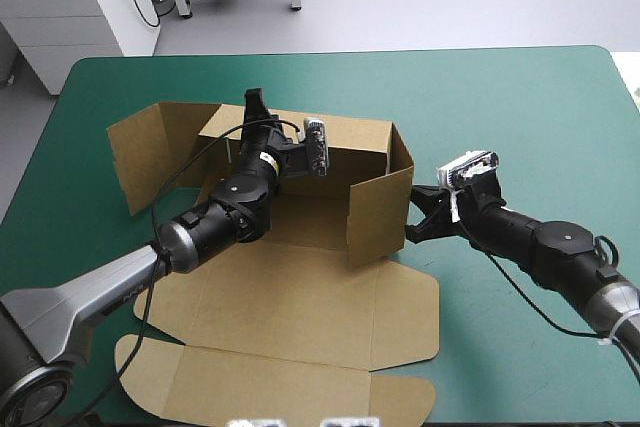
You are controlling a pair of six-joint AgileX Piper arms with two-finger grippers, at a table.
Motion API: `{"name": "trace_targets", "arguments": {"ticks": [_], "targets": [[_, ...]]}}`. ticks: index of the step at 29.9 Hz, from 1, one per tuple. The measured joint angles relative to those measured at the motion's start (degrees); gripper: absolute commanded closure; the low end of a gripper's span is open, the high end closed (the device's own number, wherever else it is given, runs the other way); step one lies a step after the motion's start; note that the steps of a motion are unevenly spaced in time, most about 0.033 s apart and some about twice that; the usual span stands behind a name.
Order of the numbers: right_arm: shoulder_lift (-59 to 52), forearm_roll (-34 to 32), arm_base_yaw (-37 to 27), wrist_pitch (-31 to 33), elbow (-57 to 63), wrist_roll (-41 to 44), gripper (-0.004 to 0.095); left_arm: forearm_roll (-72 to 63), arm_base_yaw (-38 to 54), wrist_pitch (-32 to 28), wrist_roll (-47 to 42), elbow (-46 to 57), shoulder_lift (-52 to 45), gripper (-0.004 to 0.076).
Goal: Fold the box
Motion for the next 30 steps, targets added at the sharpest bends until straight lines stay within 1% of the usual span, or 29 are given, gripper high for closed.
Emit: {"name": "trace_targets", "arguments": {"ticks": [7, 16, 18, 20, 22, 23, 25, 26, 28, 30], "targets": [[0.00, 0.34, 0.52, 1.98, 0.06, 2.15, 0.0922, 0.37, 0.00, -0.01, -0.72, -0.76, 0.80, 0.0707], [0.00, 0.28, 4.42, 0.21, 0.06, 3.07, 0.0921, -3.39, 0.93, -0.18, -1.11, -3.30, 1.37, 0.0707], [0.00, 0.25, 4.55, -0.23, 0.06, 3.28, 0.0901, -3.65, 1.45, -0.32, -1.11, -3.48, 1.65, 0.0707], [0.00, -0.96, 4.62, -0.23, 0.06, 3.58, 0.0807, -4.16, 1.96, -0.92, -0.59, -3.67, 1.93, 0.0707], [0.00, -2.64, 4.62, -0.23, 0.06, 3.73, 0.0647, -4.58, 2.44, -1.54, 0.19, -3.93, 2.19, 0.0707], [0.00, -3.41, 4.62, -0.23, 0.06, 3.50, 0.0506, -4.71, 2.71, -1.84, 0.46, -3.95, 2.31, 0.0707], [0.00, -4.29, 4.62, -1.07, -0.07, 3.25, 0.0302, -4.99, 2.92, -2.56, 0.70, -3.95, 2.31, 0.0707], [0.00, -4.49, 4.62, -1.94, -0.27, 3.25, 0.0221, -4.99, 2.99, -2.76, 0.84, -3.95, 2.31, 0.0707], [0.00, -4.72, 4.62, -3.89, -1.03, 3.25, 0.0156, -5.10, 3.23, -3.27, 0.90, -3.95, 2.31, 0.0707], [0.06, -4.73, 4.62, -5.80, -2.07, 3.25, 0.0165, -5.15, 3.37, -3.88, 0.90, -3.95, 2.31, 0.0707]]}}
